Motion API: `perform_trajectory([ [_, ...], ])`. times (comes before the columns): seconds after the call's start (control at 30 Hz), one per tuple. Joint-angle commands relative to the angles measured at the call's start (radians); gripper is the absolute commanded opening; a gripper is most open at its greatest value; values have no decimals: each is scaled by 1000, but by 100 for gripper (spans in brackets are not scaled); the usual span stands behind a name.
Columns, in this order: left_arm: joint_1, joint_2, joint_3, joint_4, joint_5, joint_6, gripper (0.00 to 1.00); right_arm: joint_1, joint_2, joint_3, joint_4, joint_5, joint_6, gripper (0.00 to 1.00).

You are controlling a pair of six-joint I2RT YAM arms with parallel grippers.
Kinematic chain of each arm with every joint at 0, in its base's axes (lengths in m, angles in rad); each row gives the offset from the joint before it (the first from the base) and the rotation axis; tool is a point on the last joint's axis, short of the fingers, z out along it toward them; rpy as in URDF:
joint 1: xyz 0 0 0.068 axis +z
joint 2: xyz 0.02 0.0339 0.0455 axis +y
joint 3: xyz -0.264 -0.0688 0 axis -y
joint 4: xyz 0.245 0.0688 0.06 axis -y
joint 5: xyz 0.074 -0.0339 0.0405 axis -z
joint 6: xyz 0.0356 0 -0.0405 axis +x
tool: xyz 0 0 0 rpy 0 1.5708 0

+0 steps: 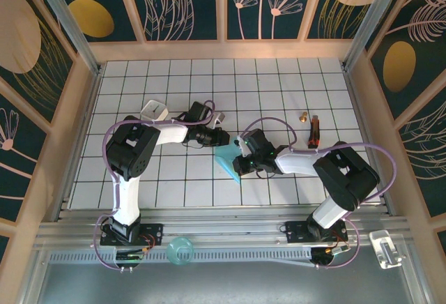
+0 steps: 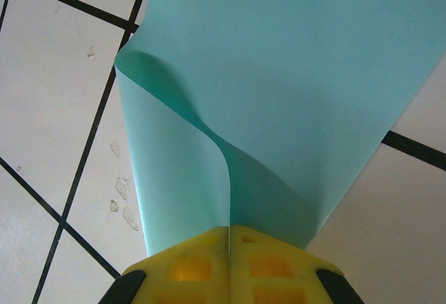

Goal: Fold a paper plane with a square sheet of paper (pick it up from the middle)
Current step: Third fold the triangle at the center of the table.

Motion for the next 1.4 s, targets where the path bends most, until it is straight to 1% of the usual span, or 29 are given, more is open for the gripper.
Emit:
perform_trajectory([
  [0.0, -8, 17, -7, -60, -40, -5, 25, -10, 20, -21, -14, 23, 2, 2],
  [0.17, -9, -4, -2, -39, -34, -27, 27, -10, 15, -38, -17, 28, 10, 2],
  [0.3, -11, -22, 5, -26, -28, -43, 32, -9, 22, -43, -12, 22, 13, 2],
  [0.47, -11, -58, 7, -14, -46, -61, 36, -7, 23, -57, -5, 20, 16, 1],
  [0.6, -11, -124, -16, 8, -83, -82, 40, -8, 27, -61, 0, 15, 21, 1],
  [0.73, -11, -230, -98, 63, -131, -132, 41, -7, 28, -68, 3, 16, 22, 1],
  [0.83, -21, -312, -211, 105, -173, -177, 36, -7, 31, -72, 7, 13, 25, 1],
  [0.87, -29, -367, -250, 121, -183, -194, 31, -7, 31, -72, 7, 13, 26, 0],
  [1.0, -75, -468, -420, 228, -203, -307, 14, -7, 34, -75, 8, 11, 28, 0],
  [1.13, -136, -528, -559, 371, -209, -440, 4, -8, 39, -71, 2, 11, 33, 0],
  [1.2, -171, -547, -610, 443, -217, -499, 1, -7, 42, -70, -3, 14, 37, 0],
  [1.27, -215, -552, -649, 512, -227, -546, 0, -7, 41, -67, -10, 19, 40, 0],
  [1.37, -265, -535, -689, 610, -246, -567, 0, -7, 44, -66, -15, 23, 46, 0],
])
